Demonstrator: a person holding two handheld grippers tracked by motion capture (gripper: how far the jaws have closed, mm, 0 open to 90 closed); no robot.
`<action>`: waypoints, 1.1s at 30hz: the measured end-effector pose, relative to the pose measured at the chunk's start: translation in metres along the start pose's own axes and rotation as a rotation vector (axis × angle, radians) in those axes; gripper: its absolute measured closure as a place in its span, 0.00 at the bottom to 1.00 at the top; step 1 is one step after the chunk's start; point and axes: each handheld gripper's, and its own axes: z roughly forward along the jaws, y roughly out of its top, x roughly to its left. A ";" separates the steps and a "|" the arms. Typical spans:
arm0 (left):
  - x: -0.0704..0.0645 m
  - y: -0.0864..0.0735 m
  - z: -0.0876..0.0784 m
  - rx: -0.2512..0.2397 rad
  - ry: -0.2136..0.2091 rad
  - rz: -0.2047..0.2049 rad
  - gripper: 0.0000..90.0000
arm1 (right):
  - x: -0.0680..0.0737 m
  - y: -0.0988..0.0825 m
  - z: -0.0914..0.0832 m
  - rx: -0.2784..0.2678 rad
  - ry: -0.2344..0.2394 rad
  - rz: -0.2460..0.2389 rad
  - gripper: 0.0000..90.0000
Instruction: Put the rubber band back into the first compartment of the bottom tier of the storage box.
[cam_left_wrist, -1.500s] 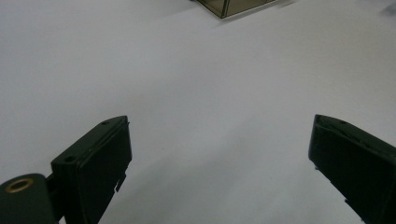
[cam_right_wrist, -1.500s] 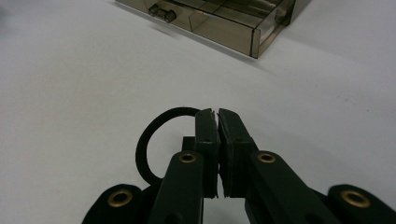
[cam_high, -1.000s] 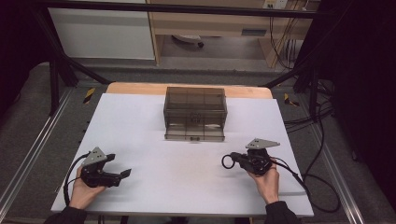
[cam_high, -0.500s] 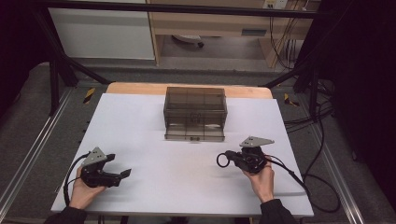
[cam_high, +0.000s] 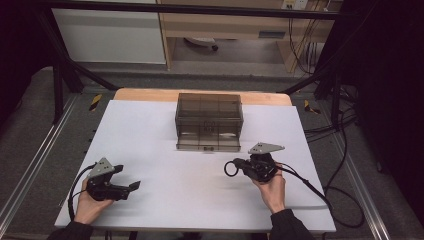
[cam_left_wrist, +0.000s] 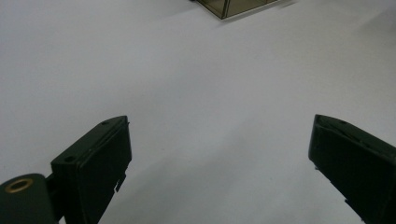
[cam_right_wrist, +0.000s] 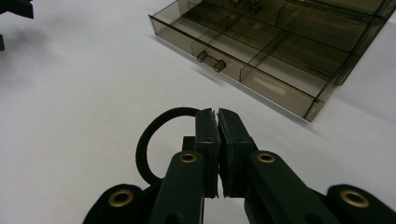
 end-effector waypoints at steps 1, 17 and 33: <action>0.000 0.000 0.000 0.000 0.000 0.000 0.06 | 0.001 0.001 0.001 0.000 0.002 -0.002 0.98; 0.001 0.000 0.000 -0.001 0.002 -0.001 0.06 | 0.012 0.021 0.018 -0.009 0.014 -0.010 0.98; 0.000 0.000 0.000 -0.005 0.003 -0.003 0.06 | 0.019 0.038 0.038 -0.022 0.009 -0.004 0.98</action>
